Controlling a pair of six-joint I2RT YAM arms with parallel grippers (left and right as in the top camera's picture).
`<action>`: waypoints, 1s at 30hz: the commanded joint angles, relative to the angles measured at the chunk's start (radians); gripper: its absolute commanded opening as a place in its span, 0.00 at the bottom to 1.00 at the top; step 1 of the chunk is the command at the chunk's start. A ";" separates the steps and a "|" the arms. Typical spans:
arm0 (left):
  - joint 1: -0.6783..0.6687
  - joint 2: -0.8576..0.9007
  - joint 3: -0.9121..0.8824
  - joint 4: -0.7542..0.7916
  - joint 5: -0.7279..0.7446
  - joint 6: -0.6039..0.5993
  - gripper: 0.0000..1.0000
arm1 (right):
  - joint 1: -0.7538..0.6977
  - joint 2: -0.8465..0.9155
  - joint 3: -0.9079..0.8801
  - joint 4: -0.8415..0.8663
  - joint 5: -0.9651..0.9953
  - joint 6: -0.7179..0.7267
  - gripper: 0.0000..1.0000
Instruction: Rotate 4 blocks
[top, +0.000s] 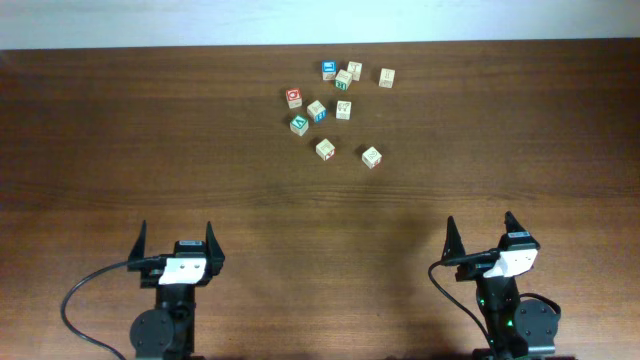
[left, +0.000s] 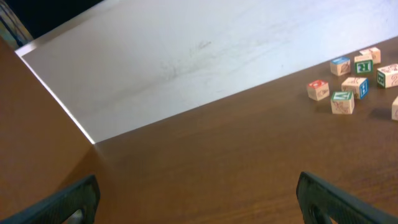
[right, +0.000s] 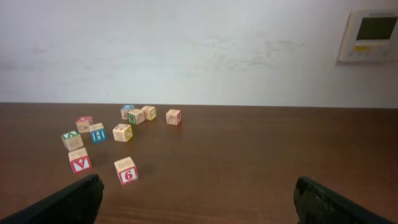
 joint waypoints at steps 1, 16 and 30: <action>0.006 -0.006 0.060 0.006 -0.004 -0.040 0.99 | -0.006 -0.003 0.067 0.007 -0.002 0.003 0.98; 0.006 0.724 0.671 -0.177 0.089 -0.066 0.99 | -0.006 0.444 0.422 -0.011 -0.066 0.003 0.98; 0.006 1.644 1.612 -0.836 0.314 -0.127 0.99 | 0.012 1.594 1.535 -0.830 -0.421 0.005 0.98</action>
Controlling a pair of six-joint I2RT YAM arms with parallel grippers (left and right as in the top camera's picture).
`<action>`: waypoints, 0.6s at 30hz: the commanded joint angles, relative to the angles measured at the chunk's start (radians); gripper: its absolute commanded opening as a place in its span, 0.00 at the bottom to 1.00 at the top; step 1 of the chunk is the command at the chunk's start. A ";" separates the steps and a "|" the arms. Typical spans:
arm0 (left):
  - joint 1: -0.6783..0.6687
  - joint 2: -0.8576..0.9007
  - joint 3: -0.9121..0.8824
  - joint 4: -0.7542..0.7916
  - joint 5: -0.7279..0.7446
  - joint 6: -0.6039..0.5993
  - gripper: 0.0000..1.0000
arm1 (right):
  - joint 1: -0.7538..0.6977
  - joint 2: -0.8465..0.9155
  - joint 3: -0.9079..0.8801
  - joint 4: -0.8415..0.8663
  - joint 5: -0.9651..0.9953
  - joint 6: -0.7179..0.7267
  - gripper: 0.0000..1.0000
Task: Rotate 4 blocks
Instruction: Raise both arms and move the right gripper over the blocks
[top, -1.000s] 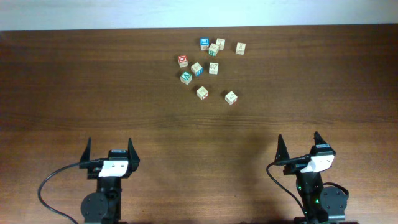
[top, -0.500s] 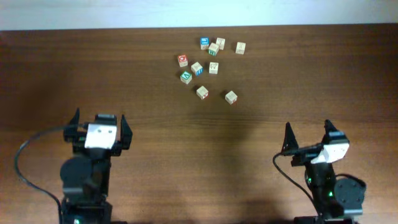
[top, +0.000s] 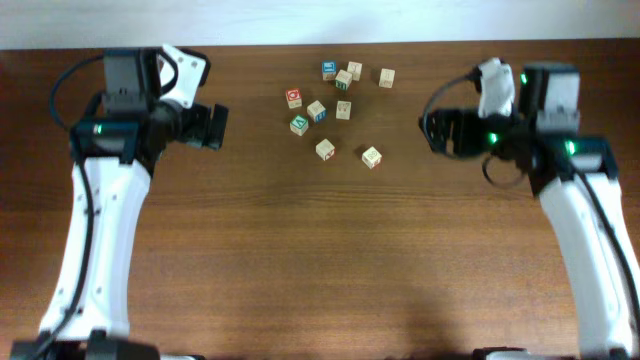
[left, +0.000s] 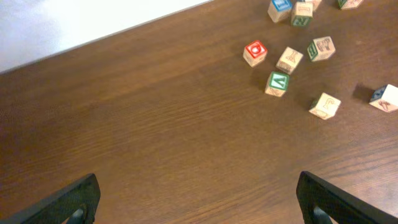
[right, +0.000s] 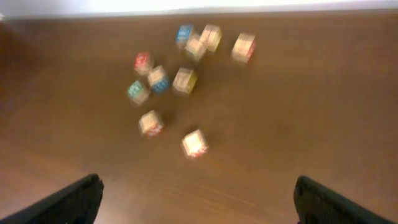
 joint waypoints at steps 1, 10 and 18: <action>0.006 0.143 0.079 -0.012 0.145 -0.020 0.99 | 0.031 0.226 0.220 -0.167 -0.080 0.006 0.98; -0.008 0.247 0.078 -0.057 0.227 -0.076 0.99 | 0.154 0.536 0.328 -0.134 -0.012 0.326 0.92; -0.008 0.247 0.078 -0.058 0.079 -0.220 0.99 | 0.301 0.648 0.328 -0.133 0.456 0.802 0.79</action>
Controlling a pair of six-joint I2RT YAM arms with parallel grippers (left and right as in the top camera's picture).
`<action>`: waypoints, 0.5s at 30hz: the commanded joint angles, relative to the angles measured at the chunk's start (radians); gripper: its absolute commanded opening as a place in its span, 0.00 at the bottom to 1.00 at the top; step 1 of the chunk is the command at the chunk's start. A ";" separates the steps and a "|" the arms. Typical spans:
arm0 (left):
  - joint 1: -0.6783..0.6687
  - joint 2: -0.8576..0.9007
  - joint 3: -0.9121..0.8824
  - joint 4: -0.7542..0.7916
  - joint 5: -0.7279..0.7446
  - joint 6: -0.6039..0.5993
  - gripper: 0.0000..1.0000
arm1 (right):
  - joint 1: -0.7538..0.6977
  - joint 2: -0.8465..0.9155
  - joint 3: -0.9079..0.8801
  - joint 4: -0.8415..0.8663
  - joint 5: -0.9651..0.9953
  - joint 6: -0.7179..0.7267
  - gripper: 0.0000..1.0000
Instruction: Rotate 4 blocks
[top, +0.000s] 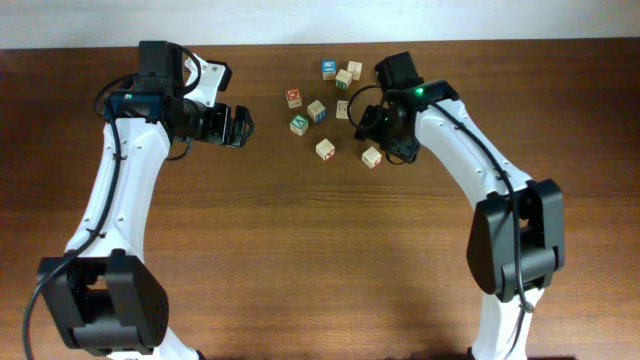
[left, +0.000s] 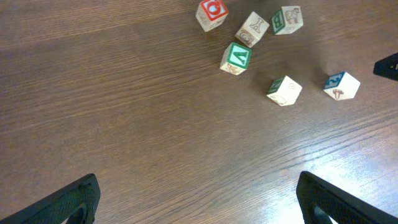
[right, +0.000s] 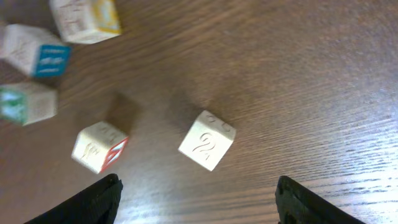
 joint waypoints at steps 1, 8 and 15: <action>-0.003 0.007 0.017 -0.001 -0.193 -0.177 0.99 | -0.003 0.036 0.015 0.008 0.087 0.089 0.79; -0.003 0.007 0.017 0.004 -0.345 -0.316 0.99 | -0.002 0.085 0.012 0.016 0.106 0.111 0.76; -0.003 0.007 0.017 0.015 -0.345 -0.316 0.99 | -0.002 0.148 0.012 0.055 0.105 0.134 0.72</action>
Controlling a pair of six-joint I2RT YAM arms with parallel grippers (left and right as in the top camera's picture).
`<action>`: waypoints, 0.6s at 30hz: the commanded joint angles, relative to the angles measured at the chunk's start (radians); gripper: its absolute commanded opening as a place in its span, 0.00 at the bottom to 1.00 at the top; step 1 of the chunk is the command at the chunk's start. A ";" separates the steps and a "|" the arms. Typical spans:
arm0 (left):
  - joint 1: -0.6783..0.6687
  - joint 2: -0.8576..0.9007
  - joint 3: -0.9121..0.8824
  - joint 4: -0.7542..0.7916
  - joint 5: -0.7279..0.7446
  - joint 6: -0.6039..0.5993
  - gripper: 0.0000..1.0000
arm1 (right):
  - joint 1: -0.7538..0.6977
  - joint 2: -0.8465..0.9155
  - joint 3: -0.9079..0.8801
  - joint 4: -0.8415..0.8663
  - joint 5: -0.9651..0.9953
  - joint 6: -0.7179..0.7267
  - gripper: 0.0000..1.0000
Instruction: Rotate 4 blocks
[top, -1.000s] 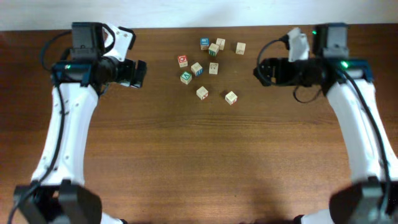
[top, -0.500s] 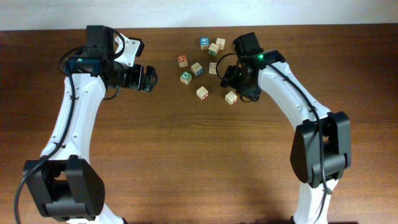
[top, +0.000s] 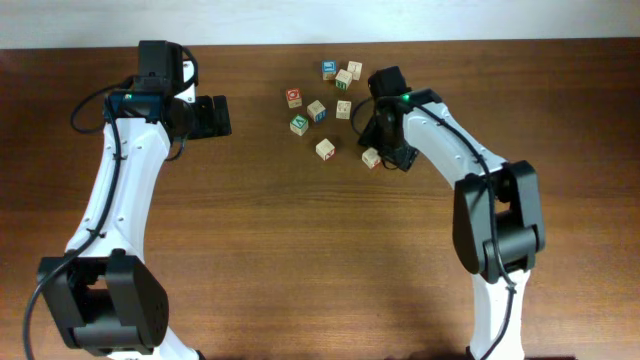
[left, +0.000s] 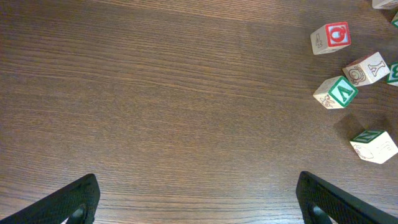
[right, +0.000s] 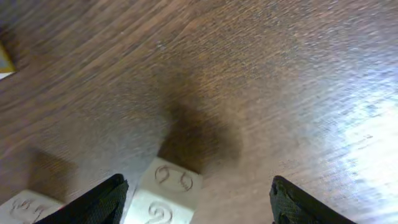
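Note:
Several small wooden letter and number blocks lie scattered at the table's far middle, among them a red one (top: 294, 97) and a green one (top: 299, 124). My right gripper (right: 196, 205) is open and low over the table. The pale block with a "2" (right: 165, 196) sits between its fingers, close to the left finger (right: 99, 202). From overhead that block (top: 371, 157) is at the cluster's near right, partly under the right gripper (top: 385, 145). My left gripper (top: 215, 115) is open over bare wood, left of the cluster, with nothing between its fingers.
In the left wrist view a red Q block (left: 329, 37), a Y block (left: 367, 67), a green V block (left: 336, 91) and a green-topped block (left: 373, 144) lie at the right edge. The wooden table (top: 300, 250) stretches toward the front; its far edge runs just behind the blocks.
My right gripper has come down from above the "2" block, which now stands between its open fingers. My left gripper has shifted a little left, farther from the cluster.
Both arms were folded at the table's front edge, grippers open. Then they were raised, one on each side of the block cluster. Then the right gripper hung above the "2" block with the left near the cluster's left side. Now the right gripper brackets that block.

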 joint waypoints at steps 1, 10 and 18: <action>-0.002 0.007 0.017 0.006 -0.011 -0.015 0.99 | -0.001 0.018 0.012 0.009 0.023 0.018 0.70; -0.002 0.007 0.017 0.005 -0.011 -0.015 0.99 | 0.044 0.020 0.011 -0.014 0.027 0.018 0.59; -0.002 0.007 0.017 0.005 -0.010 -0.014 0.99 | 0.044 0.020 0.011 -0.055 0.027 -0.041 0.39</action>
